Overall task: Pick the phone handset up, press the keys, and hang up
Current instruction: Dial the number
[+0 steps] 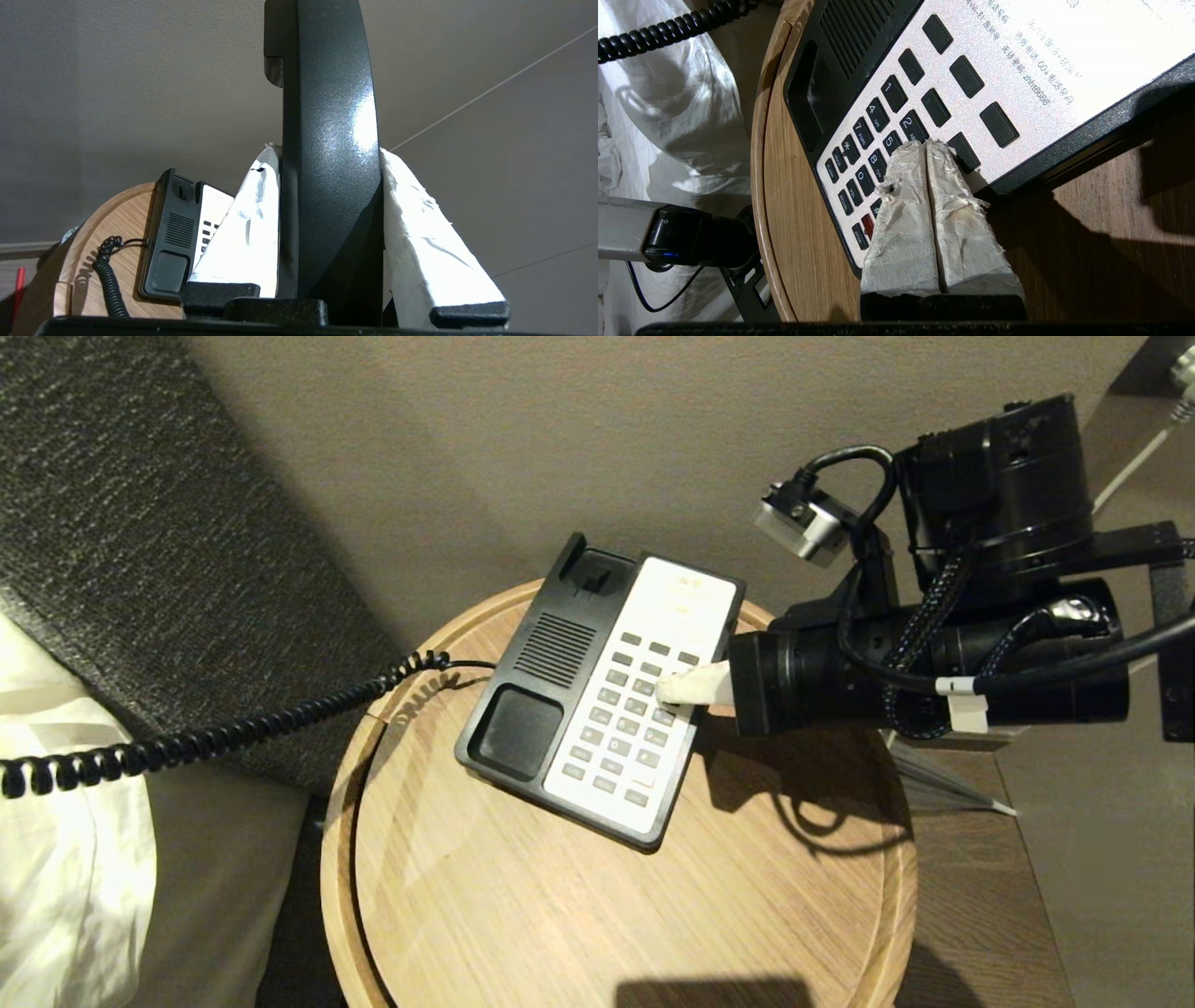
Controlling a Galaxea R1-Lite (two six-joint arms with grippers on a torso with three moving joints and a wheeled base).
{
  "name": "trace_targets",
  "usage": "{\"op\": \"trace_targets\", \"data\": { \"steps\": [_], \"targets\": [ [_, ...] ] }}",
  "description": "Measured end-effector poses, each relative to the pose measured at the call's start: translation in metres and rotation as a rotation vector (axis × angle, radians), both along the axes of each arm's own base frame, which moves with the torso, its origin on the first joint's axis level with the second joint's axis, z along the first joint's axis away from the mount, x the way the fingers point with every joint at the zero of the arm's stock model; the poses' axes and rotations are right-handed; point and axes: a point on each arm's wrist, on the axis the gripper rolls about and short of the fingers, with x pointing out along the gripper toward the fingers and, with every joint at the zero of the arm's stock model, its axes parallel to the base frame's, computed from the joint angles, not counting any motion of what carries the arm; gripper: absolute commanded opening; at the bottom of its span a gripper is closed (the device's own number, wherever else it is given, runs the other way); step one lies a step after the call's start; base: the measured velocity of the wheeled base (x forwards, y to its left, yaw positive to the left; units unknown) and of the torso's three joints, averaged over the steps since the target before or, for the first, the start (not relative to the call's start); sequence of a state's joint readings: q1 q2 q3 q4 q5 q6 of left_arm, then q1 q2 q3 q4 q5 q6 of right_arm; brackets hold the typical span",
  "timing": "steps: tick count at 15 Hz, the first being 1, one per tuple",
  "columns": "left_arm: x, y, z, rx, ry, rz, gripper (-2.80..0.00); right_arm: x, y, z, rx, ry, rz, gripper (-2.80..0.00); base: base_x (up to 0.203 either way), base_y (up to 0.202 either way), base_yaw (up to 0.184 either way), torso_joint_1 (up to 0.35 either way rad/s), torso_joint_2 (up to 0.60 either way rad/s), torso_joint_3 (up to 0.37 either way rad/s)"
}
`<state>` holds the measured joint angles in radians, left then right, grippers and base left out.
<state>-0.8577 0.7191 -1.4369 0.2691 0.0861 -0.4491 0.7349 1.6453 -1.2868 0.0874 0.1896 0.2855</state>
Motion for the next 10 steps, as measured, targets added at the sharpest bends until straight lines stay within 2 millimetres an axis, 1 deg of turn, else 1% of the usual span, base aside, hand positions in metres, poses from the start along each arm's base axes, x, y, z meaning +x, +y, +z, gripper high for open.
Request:
{"op": "trace_targets", "data": {
  "steps": [6, 10],
  "targets": [
    [-0.001, 0.001, -0.006, 0.007, 0.007, 0.0, -2.8, -0.005, -0.005, 0.005, 0.008, 0.0, -0.004, -2.8, 0.0, 0.0, 0.0, 0.0, 0.0, 0.0],
    [-0.002, 0.002, -0.006, 0.005, 0.005, 0.0, -2.8, -0.016, -0.006, 0.012, 0.021, -0.008, 0.018, -2.8, 0.0, 0.0, 0.0, 0.0, 0.0, 0.0]
  ]
}}
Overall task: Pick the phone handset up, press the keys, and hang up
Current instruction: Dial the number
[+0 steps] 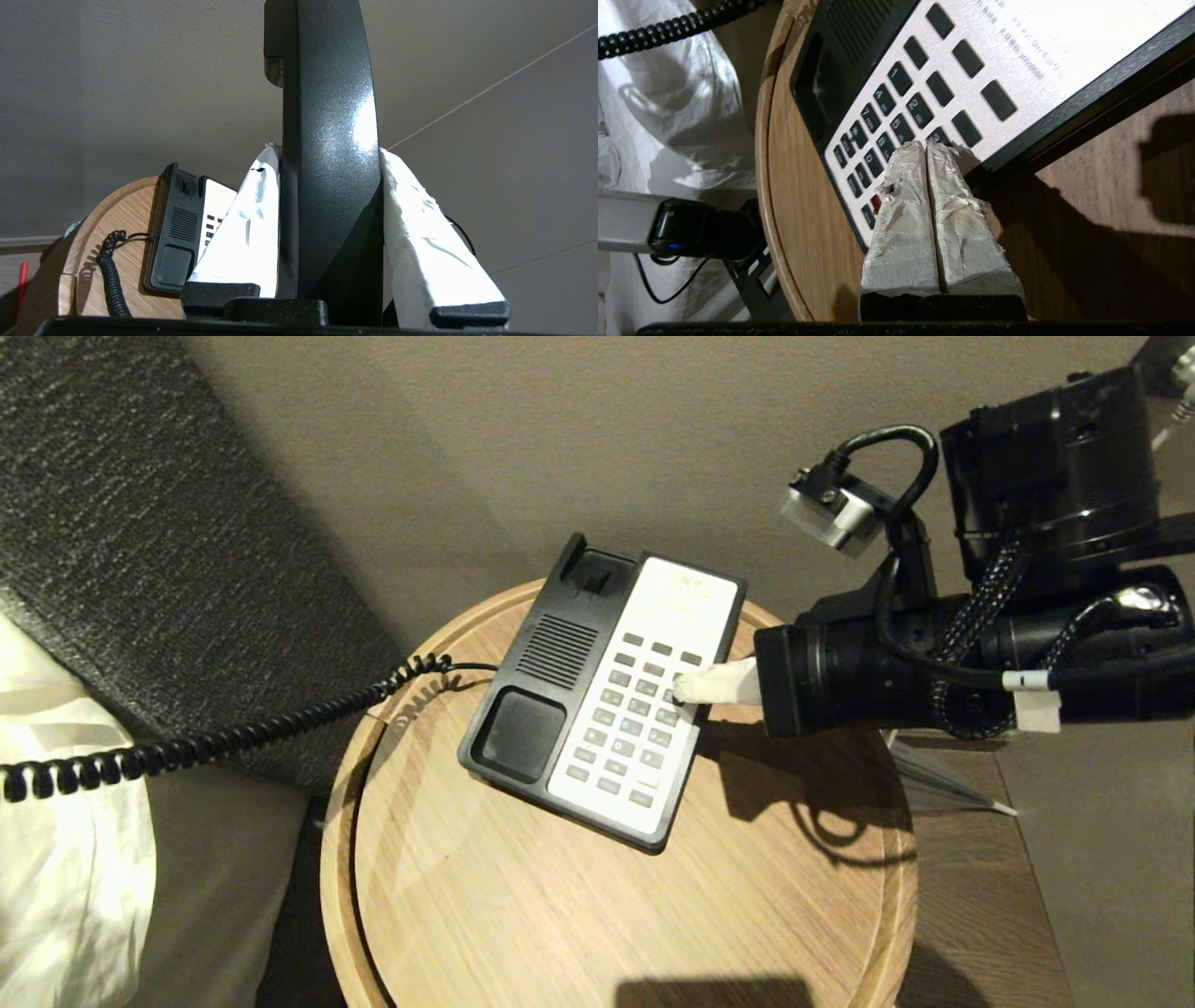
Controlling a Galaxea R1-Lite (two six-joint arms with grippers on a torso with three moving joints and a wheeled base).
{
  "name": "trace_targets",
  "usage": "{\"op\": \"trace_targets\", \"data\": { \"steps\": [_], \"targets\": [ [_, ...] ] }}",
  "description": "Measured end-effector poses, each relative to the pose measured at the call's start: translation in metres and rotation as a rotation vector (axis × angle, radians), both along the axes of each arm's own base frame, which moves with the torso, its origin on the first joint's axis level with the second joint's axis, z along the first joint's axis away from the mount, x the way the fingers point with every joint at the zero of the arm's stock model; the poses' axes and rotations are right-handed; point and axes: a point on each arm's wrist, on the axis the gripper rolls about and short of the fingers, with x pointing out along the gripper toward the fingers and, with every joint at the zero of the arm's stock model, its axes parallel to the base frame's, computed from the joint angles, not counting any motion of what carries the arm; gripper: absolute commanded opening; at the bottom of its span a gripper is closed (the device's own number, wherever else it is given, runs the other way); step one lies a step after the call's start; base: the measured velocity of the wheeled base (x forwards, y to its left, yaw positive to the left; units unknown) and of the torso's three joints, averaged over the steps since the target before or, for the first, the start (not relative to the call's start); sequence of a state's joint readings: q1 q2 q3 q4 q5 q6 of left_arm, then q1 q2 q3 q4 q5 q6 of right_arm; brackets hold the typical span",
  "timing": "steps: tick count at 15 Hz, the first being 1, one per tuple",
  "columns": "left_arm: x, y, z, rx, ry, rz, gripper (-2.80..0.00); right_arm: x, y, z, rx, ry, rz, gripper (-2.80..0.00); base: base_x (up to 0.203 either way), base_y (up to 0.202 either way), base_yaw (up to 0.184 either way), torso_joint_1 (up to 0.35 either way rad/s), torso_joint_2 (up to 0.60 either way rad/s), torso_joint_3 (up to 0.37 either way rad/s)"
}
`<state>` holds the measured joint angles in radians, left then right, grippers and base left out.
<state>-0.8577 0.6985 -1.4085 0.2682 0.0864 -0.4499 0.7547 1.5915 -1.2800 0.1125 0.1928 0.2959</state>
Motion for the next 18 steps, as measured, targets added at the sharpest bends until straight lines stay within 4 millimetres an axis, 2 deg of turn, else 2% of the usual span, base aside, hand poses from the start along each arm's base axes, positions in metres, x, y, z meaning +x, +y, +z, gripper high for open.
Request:
{"op": "trace_targets", "data": {
  "steps": [7, 18],
  "targets": [
    [-0.001, 0.001, 0.001, -0.006, -0.005, 0.0, -2.8, -0.007, 0.004, -0.007, -0.015, 0.015, 0.027, -2.8, 0.0, 0.0, 0.0, 0.0, 0.0, 0.0],
    [-0.003, 0.003, 0.002, -0.012, -0.01, 0.002, -2.8, 0.001, 0.011, -0.014, -0.032, 0.016, 0.028, -2.8, 0.0, 0.0, 0.0, 0.0, 0.0, 0.0]
  ]
}}
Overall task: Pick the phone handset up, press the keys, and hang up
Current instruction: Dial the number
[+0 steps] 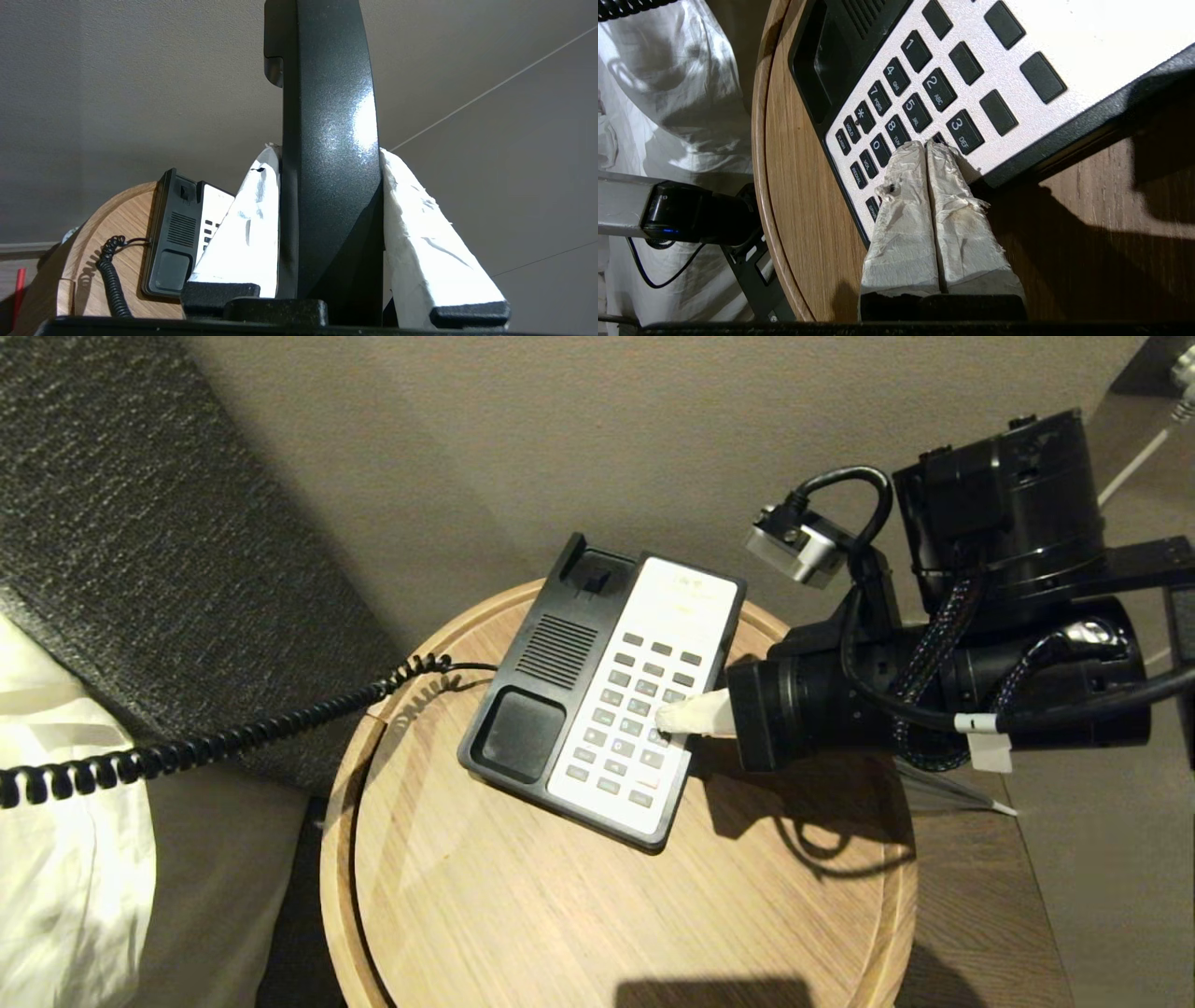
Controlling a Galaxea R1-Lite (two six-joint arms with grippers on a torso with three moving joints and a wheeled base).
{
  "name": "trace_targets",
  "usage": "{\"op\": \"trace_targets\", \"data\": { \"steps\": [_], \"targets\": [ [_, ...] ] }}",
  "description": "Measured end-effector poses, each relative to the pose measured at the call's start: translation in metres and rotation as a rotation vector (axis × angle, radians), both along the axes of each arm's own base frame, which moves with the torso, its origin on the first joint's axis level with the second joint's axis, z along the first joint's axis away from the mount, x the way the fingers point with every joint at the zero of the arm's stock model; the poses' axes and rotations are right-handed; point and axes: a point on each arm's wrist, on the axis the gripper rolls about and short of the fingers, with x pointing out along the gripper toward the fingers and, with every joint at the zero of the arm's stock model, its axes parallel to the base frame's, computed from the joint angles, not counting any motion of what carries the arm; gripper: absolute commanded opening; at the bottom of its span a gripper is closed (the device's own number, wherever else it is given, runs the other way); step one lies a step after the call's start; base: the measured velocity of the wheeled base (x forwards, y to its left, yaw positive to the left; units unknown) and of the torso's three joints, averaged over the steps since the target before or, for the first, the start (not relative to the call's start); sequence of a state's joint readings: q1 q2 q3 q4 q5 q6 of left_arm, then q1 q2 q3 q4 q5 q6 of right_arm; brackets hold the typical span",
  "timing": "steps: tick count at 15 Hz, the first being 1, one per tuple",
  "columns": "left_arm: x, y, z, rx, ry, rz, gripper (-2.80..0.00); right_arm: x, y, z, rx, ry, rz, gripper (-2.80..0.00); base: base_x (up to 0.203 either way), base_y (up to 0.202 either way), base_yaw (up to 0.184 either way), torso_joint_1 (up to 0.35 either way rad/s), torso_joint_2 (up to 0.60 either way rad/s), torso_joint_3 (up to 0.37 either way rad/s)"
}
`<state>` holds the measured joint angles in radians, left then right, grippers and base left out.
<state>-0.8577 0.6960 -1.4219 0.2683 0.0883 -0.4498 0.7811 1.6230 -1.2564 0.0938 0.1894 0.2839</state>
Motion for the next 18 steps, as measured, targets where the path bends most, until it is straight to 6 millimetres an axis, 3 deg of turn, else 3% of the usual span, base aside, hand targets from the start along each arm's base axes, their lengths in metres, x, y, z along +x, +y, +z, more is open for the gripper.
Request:
{"op": "trace_targets", "data": {
  "steps": [8, 18],
  "targets": [
    [-0.001, 0.002, -0.001, -0.002, -0.001, 0.0, -2.8, 0.001, 0.0, -0.001, -0.008, -0.005, 0.004, -2.8, 0.0, 0.0, 0.0, 0.0, 0.0, 0.0],
    [-0.003, 0.004, -0.001, -0.007, -0.005, 0.003, -2.8, -0.014, 0.005, 0.005, 0.008, -0.017, 0.048, -2.8, 0.0, 0.0, 0.0, 0.0, 0.0, 0.0]
  ]
}}
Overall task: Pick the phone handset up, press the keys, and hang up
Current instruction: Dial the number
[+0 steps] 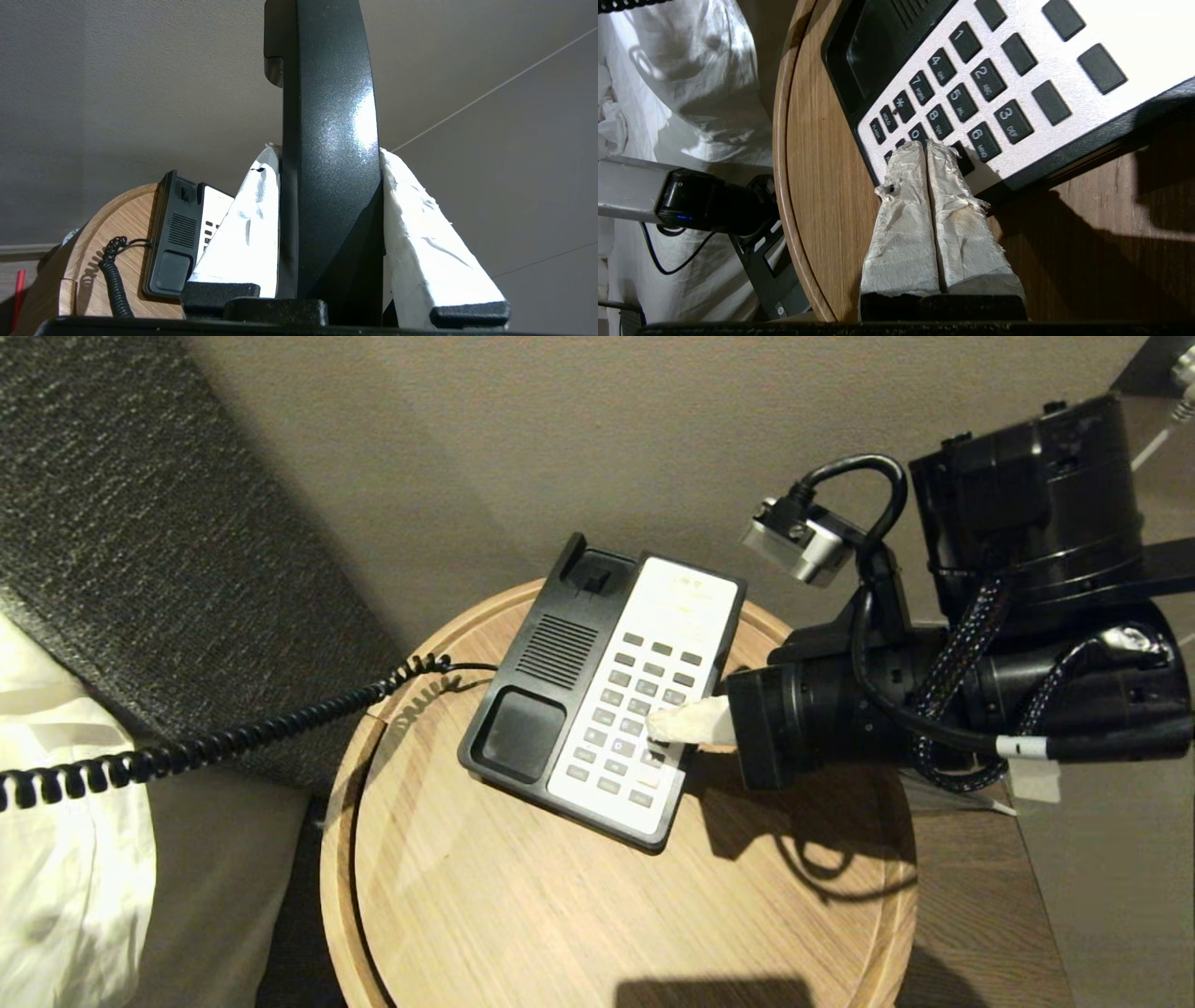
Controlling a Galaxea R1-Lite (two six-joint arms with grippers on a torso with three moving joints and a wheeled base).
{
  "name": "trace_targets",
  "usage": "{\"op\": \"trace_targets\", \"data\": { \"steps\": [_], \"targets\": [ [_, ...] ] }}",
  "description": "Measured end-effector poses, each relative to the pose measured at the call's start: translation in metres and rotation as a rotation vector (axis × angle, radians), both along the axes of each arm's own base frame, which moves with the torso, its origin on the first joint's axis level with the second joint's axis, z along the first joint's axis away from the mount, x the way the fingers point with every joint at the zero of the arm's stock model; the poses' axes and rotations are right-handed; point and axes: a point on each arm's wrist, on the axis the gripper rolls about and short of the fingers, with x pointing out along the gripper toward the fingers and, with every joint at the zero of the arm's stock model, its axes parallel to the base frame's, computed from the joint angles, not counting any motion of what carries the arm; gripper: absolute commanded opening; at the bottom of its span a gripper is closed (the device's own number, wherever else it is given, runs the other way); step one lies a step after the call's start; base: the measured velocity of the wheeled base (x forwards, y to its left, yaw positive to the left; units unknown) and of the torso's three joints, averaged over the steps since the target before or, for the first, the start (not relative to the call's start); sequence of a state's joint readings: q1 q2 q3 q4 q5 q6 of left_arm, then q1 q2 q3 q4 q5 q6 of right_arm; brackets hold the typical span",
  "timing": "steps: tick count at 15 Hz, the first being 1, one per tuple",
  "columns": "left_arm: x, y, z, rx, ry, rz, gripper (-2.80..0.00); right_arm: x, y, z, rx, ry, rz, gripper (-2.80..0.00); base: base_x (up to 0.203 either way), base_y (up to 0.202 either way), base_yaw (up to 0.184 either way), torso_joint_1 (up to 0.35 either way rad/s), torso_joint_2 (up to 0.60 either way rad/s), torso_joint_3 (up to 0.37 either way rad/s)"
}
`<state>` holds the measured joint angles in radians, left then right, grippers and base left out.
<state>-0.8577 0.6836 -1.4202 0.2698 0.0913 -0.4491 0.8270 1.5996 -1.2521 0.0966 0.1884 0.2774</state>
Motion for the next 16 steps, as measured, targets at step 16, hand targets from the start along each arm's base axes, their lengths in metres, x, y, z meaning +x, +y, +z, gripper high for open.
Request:
{"op": "trace_targets", "data": {
  "steps": [16],
  "targets": [
    [-0.001, 0.001, 0.0, -0.002, -0.003, 0.001, -2.8, 0.01, 0.001, -0.009, -0.034, 0.005, -0.039, -2.8, 0.0, 0.0, 0.0, 0.0, 0.0, 0.0]
  ]
}}
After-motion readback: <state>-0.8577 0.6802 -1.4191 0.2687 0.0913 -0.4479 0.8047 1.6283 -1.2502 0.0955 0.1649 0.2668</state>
